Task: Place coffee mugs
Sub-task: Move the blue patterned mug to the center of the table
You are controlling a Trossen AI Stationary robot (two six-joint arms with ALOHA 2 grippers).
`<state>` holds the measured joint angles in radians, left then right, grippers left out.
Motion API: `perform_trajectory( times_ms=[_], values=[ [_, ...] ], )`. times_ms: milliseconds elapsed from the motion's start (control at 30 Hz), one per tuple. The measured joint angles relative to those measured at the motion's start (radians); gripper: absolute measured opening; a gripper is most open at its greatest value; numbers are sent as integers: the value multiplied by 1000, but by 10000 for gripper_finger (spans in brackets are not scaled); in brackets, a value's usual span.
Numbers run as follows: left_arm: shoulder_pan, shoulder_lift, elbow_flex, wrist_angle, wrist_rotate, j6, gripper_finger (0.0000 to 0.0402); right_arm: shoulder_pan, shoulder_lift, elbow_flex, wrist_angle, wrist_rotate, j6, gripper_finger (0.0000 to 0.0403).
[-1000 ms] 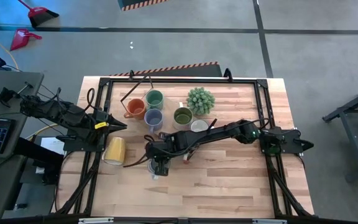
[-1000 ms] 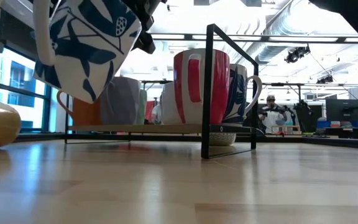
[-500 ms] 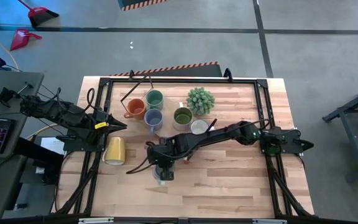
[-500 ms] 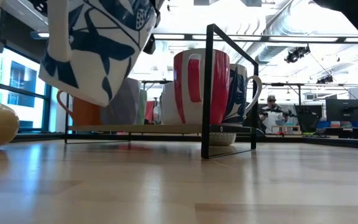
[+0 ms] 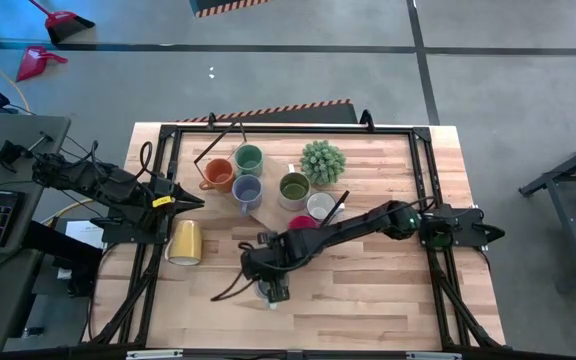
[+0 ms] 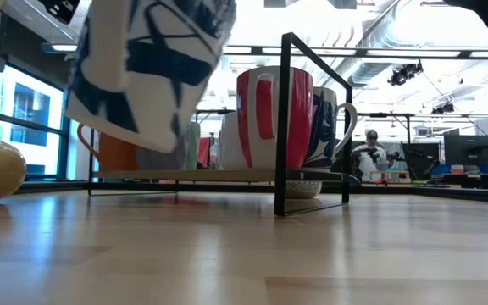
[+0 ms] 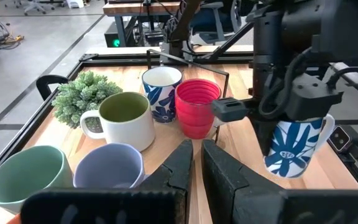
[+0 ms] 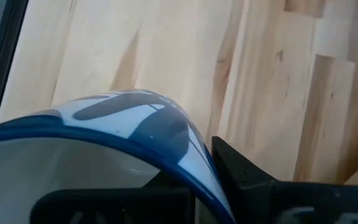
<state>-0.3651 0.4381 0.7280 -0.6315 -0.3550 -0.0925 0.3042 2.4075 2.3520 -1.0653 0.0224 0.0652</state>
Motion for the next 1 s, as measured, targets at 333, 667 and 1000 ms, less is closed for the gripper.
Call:
perform_trajectory(
  times_ms=[333, 667, 1000],
  values=[
    [0, 0, 0, 0, 0, -9, 21, 34, 6, 0, -25, 31, -20, 4],
    [0, 14, -1, 3, 0, -10, 21, 55, 76, -2, -31, 8, 5, 4],
    [0, 18, -1, 4, 0, -10, 21, 49, 76, -1, -34, -6, 6, 5]
  ],
)
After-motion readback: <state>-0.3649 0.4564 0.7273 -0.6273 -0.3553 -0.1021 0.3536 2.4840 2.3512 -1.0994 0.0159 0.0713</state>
